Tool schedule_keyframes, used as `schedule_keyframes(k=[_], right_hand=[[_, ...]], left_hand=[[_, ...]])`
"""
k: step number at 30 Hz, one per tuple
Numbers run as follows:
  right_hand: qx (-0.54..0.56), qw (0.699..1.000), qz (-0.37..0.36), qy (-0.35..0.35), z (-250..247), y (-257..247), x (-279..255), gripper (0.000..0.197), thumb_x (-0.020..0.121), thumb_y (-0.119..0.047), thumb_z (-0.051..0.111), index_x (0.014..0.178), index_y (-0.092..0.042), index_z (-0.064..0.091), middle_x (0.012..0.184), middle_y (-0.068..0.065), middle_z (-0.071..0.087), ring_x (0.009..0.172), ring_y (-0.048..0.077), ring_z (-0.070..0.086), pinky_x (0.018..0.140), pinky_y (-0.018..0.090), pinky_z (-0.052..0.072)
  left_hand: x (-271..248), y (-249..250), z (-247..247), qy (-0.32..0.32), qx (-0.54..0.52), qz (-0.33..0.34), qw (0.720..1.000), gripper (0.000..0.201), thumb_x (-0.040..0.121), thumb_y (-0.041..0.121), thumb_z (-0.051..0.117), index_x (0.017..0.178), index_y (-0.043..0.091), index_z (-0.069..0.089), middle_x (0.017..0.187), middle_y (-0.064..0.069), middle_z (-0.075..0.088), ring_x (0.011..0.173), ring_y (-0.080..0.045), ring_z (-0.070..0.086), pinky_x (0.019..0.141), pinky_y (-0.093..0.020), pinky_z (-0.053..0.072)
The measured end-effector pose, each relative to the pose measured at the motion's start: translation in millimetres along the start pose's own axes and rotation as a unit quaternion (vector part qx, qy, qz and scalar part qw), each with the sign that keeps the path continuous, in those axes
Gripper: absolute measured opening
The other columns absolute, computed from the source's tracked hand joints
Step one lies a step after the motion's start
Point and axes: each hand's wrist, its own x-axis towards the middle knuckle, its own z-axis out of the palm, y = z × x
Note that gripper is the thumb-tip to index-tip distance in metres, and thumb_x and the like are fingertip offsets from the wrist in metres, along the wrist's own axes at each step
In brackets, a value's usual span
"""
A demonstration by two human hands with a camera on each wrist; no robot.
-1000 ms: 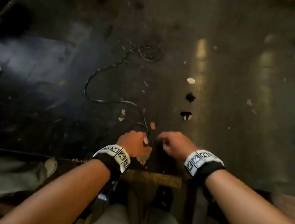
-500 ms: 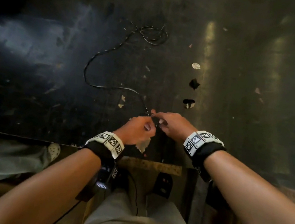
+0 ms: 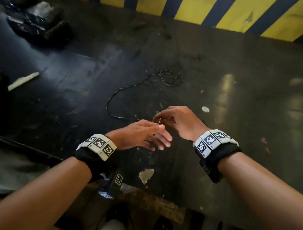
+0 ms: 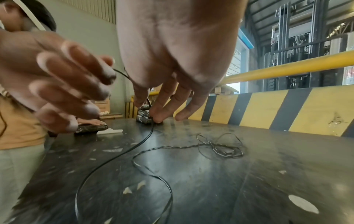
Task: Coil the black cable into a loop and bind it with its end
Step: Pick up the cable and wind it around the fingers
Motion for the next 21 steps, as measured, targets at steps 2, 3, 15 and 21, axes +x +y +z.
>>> schedule_keyframes(k=[2, 3, 15, 21], right_hand=[[-0.001, 1.0, -0.023, 0.008, -7, 5, 1, 0.027, 0.092, -0.014, 0.073, 0.115, -0.027, 0.077, 0.106, -0.007, 0.075, 0.094, 0.01, 0.072, 0.083, 0.03, 0.06], [0.016, 1.0, -0.021, 0.014, -7, 8, 0, 0.025, 0.092, -0.014, 0.072, 0.114, -0.025, 0.078, 0.104, -0.007, 0.075, 0.092, 0.009, 0.072, 0.081, 0.028, 0.059], [0.145, 0.986, 0.084, -0.015, 77, -53, -2, 0.024, 0.105, -0.017, 0.049, 0.099, -0.01, 0.071, 0.087, -0.006, 0.073, 0.08, -0.002, 0.068, 0.077, 0.01, 0.045], [0.041, 0.993, 0.099, -0.042, 40, -80, 14, 0.026, 0.105, -0.022, 0.044, 0.102, -0.018, 0.07, 0.095, -0.011, 0.065, 0.084, 0.002, 0.063, 0.082, 0.029, 0.052]], left_hand=[[-4, 8, 1, -0.024, -0.057, 0.023, 0.998, 0.043, 0.108, 0.031, 0.038, 0.125, 0.003, 0.066, 0.118, -0.015, 0.072, 0.105, -0.025, 0.068, 0.09, -0.035, 0.054], [-7, 12, 1, -0.036, -0.077, 0.037, 0.996, 0.044, 0.108, 0.03, 0.036, 0.129, 0.002, 0.064, 0.123, -0.017, 0.071, 0.108, -0.026, 0.067, 0.091, -0.035, 0.055], [10, 62, -71, -0.051, -0.176, 0.095, 0.978, 0.042, 0.104, 0.053, 0.027, 0.143, 0.06, 0.039, 0.163, -0.01, 0.032, 0.15, -0.036, 0.027, 0.122, -0.063, 0.009], [14, 34, -118, -0.048, -0.117, 0.022, 0.992, 0.04, 0.103, 0.054, 0.033, 0.141, 0.062, 0.041, 0.169, -0.007, 0.013, 0.153, -0.044, 0.008, 0.117, -0.073, 0.003]])
